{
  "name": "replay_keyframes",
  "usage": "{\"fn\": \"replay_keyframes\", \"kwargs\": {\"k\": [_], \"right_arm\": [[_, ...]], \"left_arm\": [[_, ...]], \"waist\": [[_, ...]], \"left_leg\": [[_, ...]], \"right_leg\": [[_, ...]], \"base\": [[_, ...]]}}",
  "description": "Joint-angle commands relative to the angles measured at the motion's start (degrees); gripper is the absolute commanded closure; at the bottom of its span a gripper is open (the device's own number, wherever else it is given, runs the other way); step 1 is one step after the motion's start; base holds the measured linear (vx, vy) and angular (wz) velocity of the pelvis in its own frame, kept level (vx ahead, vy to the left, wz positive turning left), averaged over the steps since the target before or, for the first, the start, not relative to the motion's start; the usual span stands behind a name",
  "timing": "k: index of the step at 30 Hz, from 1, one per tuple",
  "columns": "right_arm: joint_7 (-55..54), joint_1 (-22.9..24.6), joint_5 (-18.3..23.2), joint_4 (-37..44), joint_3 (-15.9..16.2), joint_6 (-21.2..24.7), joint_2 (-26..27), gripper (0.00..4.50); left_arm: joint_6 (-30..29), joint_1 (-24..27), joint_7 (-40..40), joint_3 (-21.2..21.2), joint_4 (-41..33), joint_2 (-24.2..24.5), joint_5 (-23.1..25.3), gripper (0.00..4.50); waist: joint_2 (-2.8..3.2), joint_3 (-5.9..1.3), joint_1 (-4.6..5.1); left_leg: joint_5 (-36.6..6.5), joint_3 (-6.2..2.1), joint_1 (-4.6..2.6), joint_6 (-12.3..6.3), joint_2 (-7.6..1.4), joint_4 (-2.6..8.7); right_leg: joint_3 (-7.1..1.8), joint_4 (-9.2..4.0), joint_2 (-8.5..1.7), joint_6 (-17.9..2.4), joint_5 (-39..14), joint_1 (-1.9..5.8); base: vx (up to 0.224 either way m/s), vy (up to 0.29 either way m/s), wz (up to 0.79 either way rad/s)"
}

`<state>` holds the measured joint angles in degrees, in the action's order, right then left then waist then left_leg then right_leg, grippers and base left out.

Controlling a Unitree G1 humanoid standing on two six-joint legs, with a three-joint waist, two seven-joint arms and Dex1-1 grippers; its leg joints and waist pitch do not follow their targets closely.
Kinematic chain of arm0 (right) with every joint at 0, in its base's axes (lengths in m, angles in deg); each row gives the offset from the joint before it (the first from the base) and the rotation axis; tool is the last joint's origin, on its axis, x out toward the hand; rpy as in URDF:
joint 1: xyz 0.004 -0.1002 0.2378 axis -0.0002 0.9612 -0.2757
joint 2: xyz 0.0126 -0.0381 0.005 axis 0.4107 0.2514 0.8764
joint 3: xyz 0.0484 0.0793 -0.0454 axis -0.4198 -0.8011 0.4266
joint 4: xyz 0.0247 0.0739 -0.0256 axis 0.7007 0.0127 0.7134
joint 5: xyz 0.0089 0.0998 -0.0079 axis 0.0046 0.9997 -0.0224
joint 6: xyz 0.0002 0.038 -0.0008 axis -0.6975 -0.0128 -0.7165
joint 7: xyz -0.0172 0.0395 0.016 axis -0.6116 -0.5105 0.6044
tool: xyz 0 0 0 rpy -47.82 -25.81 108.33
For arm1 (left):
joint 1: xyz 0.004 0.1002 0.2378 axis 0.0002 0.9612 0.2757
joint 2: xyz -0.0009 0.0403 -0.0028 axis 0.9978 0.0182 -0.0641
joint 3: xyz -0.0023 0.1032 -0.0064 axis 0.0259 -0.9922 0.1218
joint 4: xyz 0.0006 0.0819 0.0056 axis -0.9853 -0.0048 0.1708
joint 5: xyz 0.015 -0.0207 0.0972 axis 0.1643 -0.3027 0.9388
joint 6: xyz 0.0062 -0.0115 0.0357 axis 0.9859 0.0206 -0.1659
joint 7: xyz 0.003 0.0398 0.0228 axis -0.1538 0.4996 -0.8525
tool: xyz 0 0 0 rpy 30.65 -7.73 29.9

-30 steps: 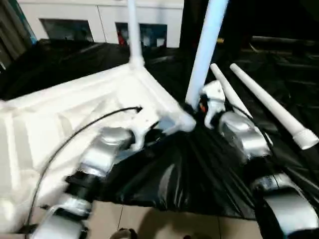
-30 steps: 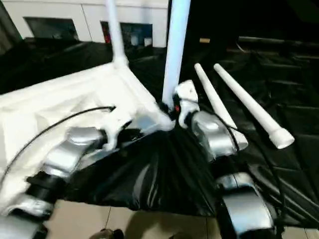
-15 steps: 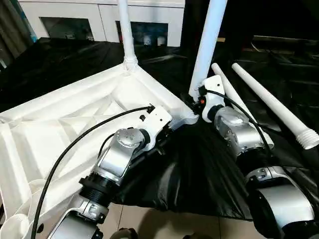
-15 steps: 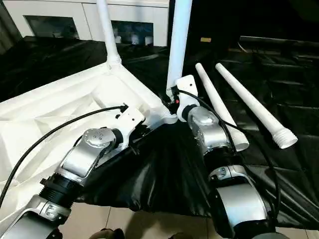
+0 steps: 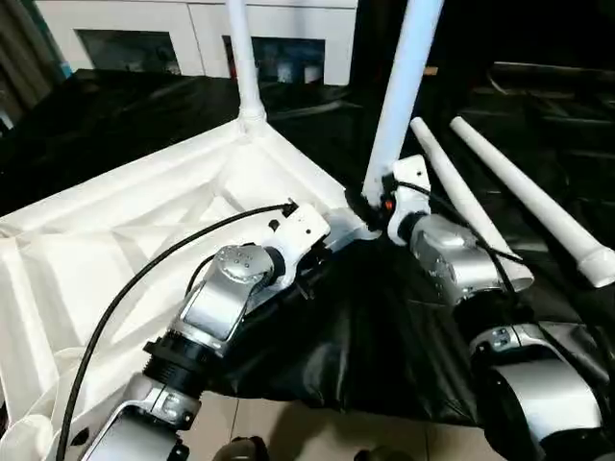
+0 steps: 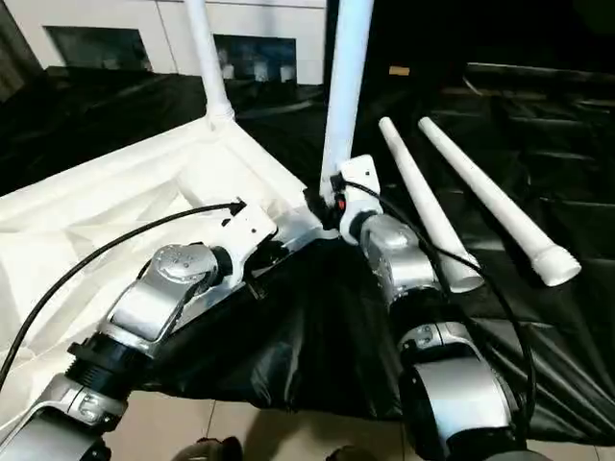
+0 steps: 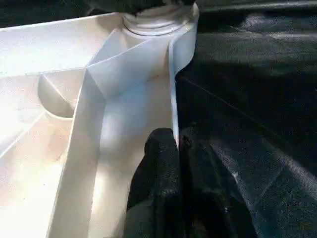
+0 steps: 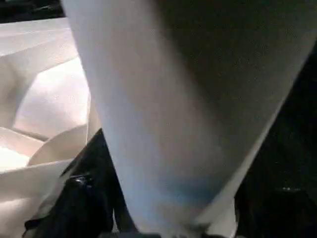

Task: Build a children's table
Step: Rotate leg to tighten

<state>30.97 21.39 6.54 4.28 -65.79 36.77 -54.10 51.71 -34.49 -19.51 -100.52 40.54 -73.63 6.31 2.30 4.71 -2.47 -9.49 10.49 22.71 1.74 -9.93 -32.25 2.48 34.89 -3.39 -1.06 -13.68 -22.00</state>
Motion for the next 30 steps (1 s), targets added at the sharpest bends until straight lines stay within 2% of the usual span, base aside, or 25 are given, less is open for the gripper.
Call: {"fn": "replay_keyframes", "kwargs": {"k": [1,3,5,6,11,12,17,19,23,24,26,30], "right_arm": [[2.6,2.0,-0.6,-1.5,1.8,2.0,0.5,1.05],[4.4,2.3,-0.8,0.3,2.1,1.6,-0.5,0.76],[5.7,2.8,-0.6,1.9,2.3,1.1,-1.2,0.66],[8.3,3.7,0.2,4.5,2.4,0.9,-2.2,0.66],[14.2,5.6,0.7,8.6,3.4,0.6,-4.5,0.66],[16.4,6.4,0.7,10.1,3.9,0.4,-5.5,0.66],[25.2,10.5,0.9,16.7,6.8,-0.4,-9.9,0.66],[28.6,12.3,1.0,18.9,7.6,-1.0,-11.8,0.66],[32.2,13.9,1.3,21.1,8.2,-0.9,-13.5,0.66],[34.1,14.7,1.7,22.3,8.5,-0.6,-14.4,0.66],[36.3,15.6,1.8,23.2,9.0,-0.8,-15.5,0.66],[40.5,17.4,2.3,25.8,10.3,0.0,-17.5,0.66]], "left_arm": [[1.8,-0.9,2.2,-1.5,-2.2,0.6,-0.5,4.50],[2.7,-0.7,3.6,-1.8,-2.5,1.4,-0.9,4.50],[3.6,-0.4,4.8,-2.1,-2.8,2.1,-1.2,4.50],[4.5,0.1,6.9,-2.5,-3.3,3.3,-1.7,4.50],[7.3,0.7,11.1,-2.7,-2.8,5.8,-2.8,4.50],[8.3,0.9,12.8,-2.7,-2.8,6.6,-3.5,4.50],[12.5,1.2,19.4,-2.7,-2.3,10.3,-5.8,4.50],[14.1,1.4,22.6,-3.1,-2.1,12.2,-6.5,4.50],[16.8,1.6,26.3,-3.5,-1.5,13.9,-7.4,4.50],[18.5,1.7,28.4,-3.5,-1.2,14.6,-8.1,4.50],[18.9,1.8,30.2,-3.5,-1.0,15.2,-8.9,4.50],[21.0,1.6,33.8,-3.5,0.2,16.4,-10.1,4.50]], "waist": [[-0.19,-3.37,-0.37],[-0.16,-3.72,-0.48],[-0.17,-3.86,-0.56],[0.00,-3.92,-0.73],[-0.06,-4.27,-1.28],[0.21,-4.26,-1.45],[0.50,-4.43,-2.06],[0.46,-4.24,-2.70],[0.58,-4.00,-2.89],[0.73,-3.91,-3.05],[0.80,-3.94,-3.06],[0.66,-4.11,-3.24]], "left_leg": [[-5.6,-1.39,-1.16,-6.11,-3.62,2.98],[-2.7,-1.40,-1.01,-7.04,-3.59,2.54],[-0.9,-1.42,-0.91,-7.83,-3.55,2.32],[-0.3,-1.38,-0.95,-8.91,-3.47,2.08],[1.7,-1.36,-0.79,-9.99,-3.42,1.57],[1.0,-1.30,-0.83,-9.98,-3.57,1.49],[1.1,-1.39,-0.88,-9.66,-3.81,1.26],[-0.8,-1.36,-0.82,-9.27,-3.82,1.18],[-5.3,-1.37,-0.88,-6.92,-3.89,1.55],[-7.1,-1.38,-1.03,-5.78,-3.88,1.71],[-8.0,-1.35,-1.13,-5.06,-3.96,1.82],[-6.8,-1.36,-0.87,-5.59,-3.79,1.61]], "right_leg": [[-2.46,-3.14,-5.19,-16.3,10.2,2.61],[-2.46,-2.63,-5.07,-16.5,13.4,2.70],[-2.36,-2.23,-4.99,-16.5,16.0,2.70],[-2.28,-2.15,-4.96,-16.4,17.6,2.66],[-2.14,-1.51,-4.69,-16.4,21.1,2.62],[-2.08,-1.52,-4.71,-16.4,20.6,2.44],[-1.90,-1.20,-4.53,-16.7,19.5,2.19],[-1.97,-1.46,-4.64,-16.4,16.7,2.06],[-2.15,-1.86,-4.82,-16.5,10.1,1.89],[-2.21,-2.10,-4.76,-16.3,7.3,1.81],[-2.29,-2.12,-4.82,-16.1,6.7,1.80],[-2.28,-1.90,-4.87,-16.1,8.2,1.89]], "base": [[0.000,0.000,0.00],[0.000,0.000,0.00],[0.000,0.000,0.00],[0.000,0.000,0.00],[0.000,0.000,0.00],[0.000,0.000,0.00],[0.000,0.000,0.00],[0.000,0.000,0.00],[0.000,0.000,0.00],[0.000,0.000,0.00],[0.000,0.000,0.00],[0.000,0.000,0.00]]}}
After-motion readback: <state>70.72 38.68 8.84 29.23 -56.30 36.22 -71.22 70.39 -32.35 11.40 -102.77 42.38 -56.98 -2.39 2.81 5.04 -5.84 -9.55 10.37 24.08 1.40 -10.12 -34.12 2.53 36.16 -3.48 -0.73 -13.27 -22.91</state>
